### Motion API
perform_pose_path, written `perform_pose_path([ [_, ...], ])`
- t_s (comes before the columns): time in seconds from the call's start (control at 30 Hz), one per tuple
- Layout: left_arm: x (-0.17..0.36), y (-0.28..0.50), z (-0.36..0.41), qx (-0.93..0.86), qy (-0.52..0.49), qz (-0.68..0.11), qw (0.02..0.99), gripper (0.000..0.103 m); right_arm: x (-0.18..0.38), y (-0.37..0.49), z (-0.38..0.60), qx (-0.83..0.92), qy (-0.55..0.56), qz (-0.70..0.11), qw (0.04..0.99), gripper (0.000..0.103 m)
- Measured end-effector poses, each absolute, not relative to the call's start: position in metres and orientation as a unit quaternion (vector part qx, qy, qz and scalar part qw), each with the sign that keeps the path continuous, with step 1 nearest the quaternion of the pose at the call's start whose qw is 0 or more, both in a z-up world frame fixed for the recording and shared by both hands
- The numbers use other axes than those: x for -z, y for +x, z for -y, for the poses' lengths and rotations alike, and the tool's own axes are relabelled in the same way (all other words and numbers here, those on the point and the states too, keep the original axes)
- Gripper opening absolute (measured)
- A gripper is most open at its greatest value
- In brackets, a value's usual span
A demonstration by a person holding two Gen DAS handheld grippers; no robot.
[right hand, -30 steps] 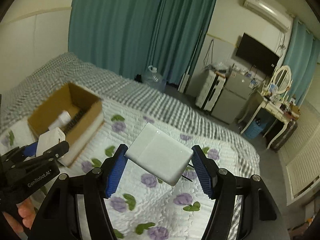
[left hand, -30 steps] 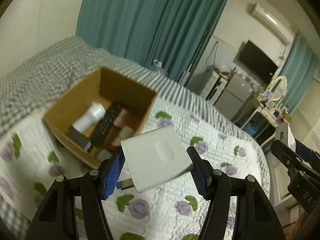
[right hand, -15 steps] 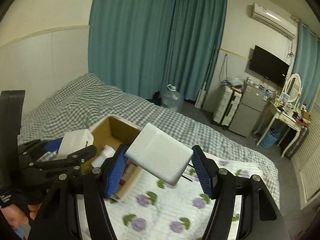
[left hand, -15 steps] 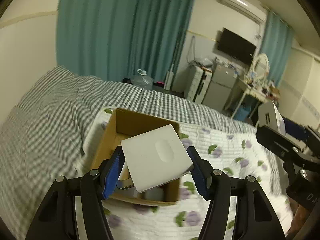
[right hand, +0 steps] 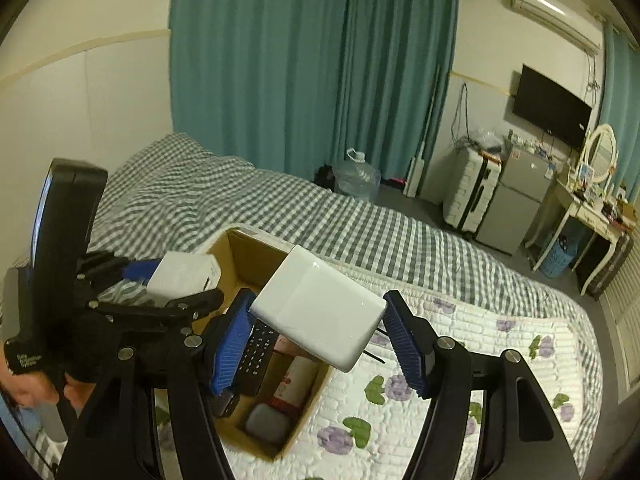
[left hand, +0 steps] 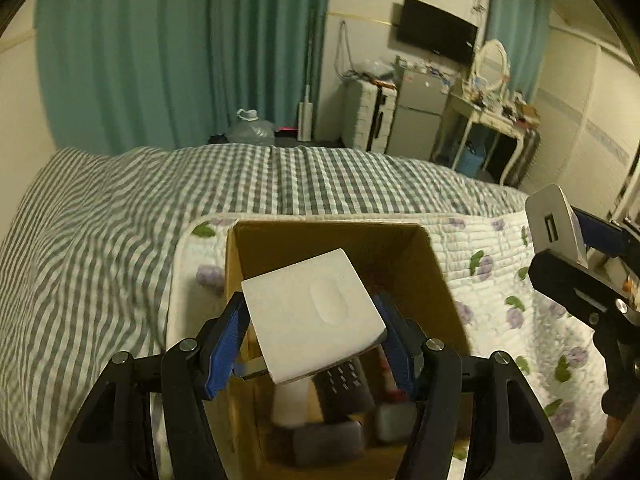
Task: Organize rigid objects
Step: 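Carry both white chargers over the box with both tools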
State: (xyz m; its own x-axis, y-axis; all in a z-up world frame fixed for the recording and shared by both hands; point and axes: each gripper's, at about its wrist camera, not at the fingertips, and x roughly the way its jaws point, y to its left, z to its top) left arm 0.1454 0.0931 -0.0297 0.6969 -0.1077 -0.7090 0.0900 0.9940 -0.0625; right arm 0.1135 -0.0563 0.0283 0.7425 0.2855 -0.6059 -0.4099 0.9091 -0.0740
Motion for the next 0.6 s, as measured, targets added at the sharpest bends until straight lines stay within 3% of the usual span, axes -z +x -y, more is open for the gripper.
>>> perform_pose_path([
  [0.33,0.076,0.169,-0.089,0.094,0.01,-0.422,0.902,0.065,0.015,0.154,0.051,-0.161,-0.088,-0.329,0.926,0.065],
  [0.6,0.065,0.152,-0.089,0.066,0.025,-0.392,0.917,0.067,0.017,0.155,0.05,-0.158,-0.079,-0.332,0.927,0.065],
])
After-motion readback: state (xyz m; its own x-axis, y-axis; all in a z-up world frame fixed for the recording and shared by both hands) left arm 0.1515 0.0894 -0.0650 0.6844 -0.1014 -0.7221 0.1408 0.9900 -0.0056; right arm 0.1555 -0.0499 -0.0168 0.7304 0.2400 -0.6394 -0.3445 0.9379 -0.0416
